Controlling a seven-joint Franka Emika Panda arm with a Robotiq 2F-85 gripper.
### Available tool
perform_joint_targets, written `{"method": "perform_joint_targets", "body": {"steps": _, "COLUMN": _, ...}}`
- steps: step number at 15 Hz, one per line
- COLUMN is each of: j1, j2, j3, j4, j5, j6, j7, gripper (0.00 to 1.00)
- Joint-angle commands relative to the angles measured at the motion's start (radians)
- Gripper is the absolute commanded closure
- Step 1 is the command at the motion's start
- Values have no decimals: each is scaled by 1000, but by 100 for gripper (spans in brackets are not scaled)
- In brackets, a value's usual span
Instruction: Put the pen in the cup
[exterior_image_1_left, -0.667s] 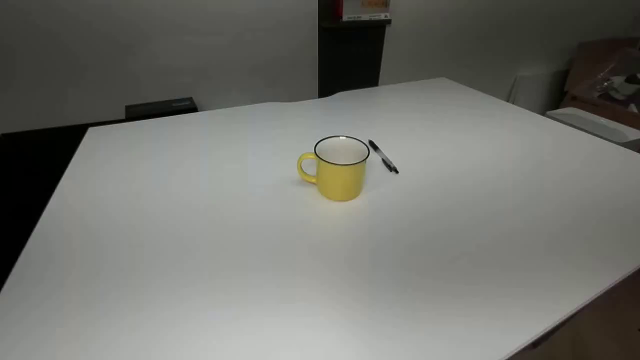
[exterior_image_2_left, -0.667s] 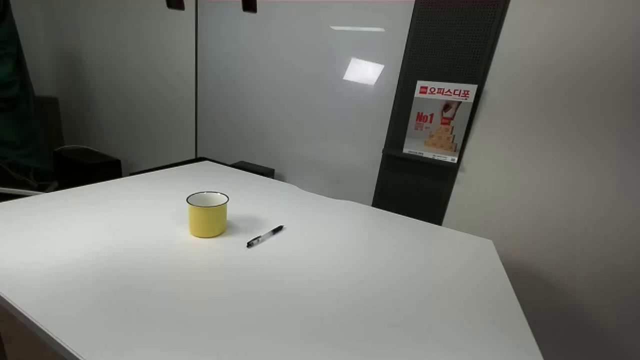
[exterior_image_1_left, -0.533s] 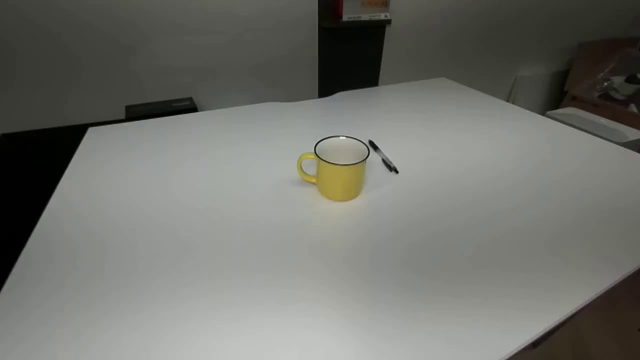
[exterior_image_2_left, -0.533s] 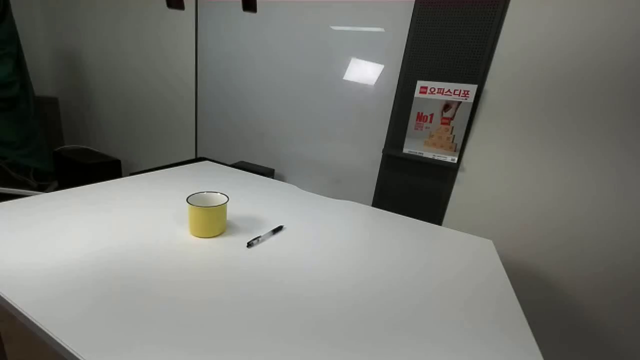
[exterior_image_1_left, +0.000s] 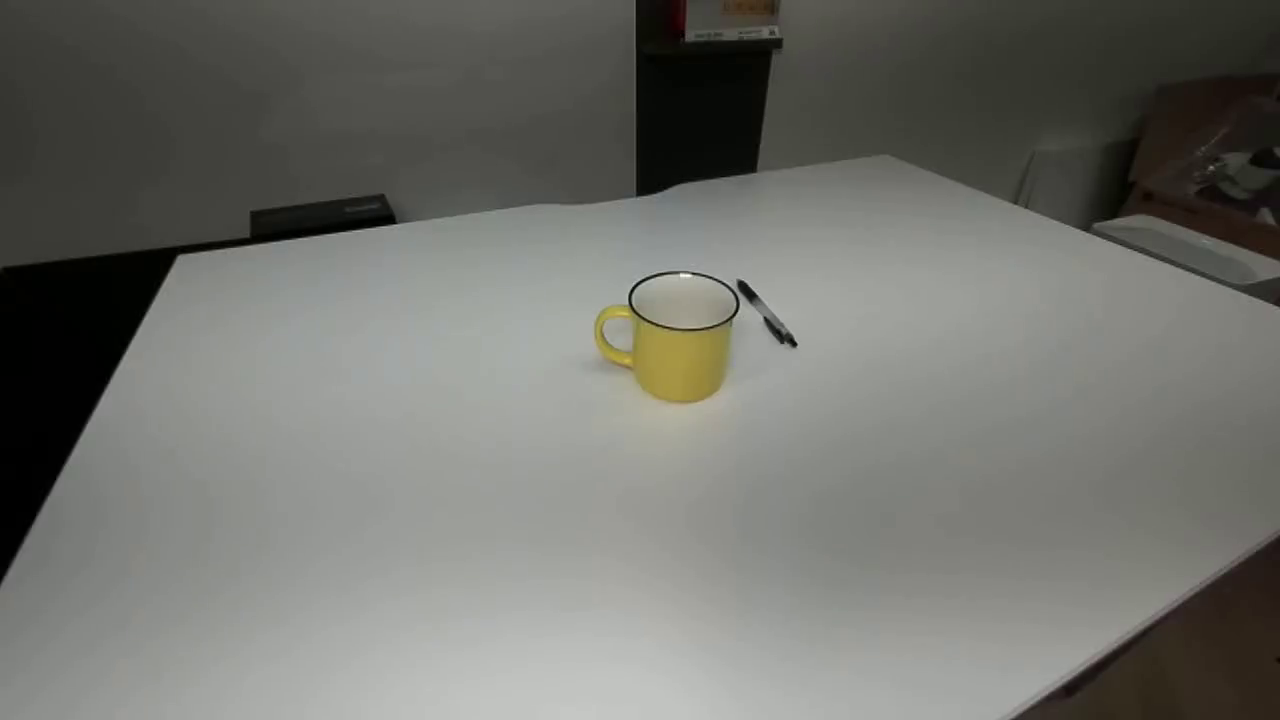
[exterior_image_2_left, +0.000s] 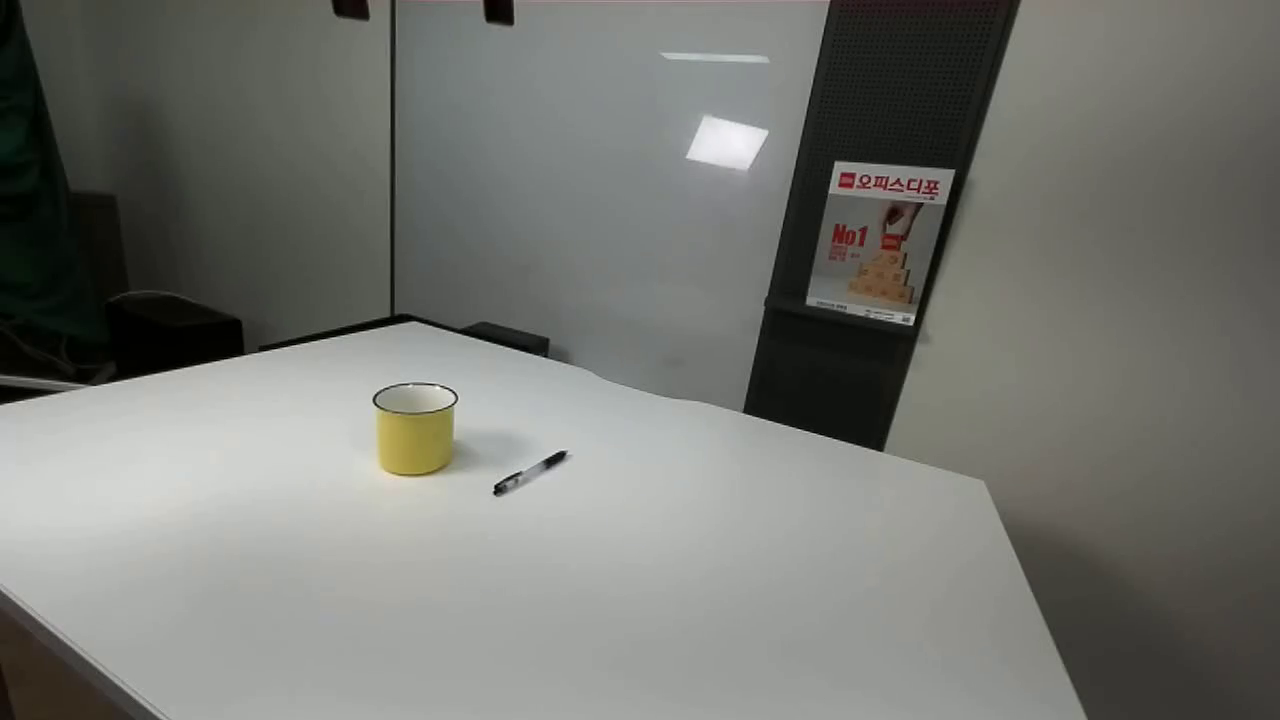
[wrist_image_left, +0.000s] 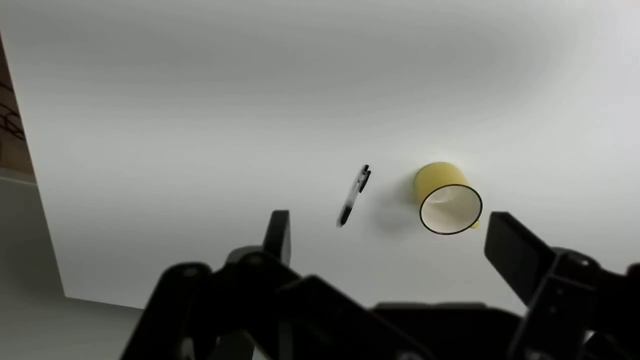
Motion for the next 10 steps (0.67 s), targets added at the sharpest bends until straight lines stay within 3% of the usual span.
{"method": "perform_joint_targets", "body": {"steps": 1, "j1": 1, "j2": 0, "j3": -1, "j4": 1, "j5": -1, "j6": -2, "j7": 1, "gripper": 0}}
{"method": "perform_joint_targets", "body": {"steps": 5, "j1": -23, "j2": 74, "j3": -2, "j4": 12, "j5": -12, "j6": 102, "j7": 36, "gripper": 0}}
{"method": "perform_joint_targets", "body": {"steps": 10, "j1": -59, "j2": 338, "j3": -18, "j4": 65, "j5": -20, "j6": 344, "j7": 45, "gripper": 0}}
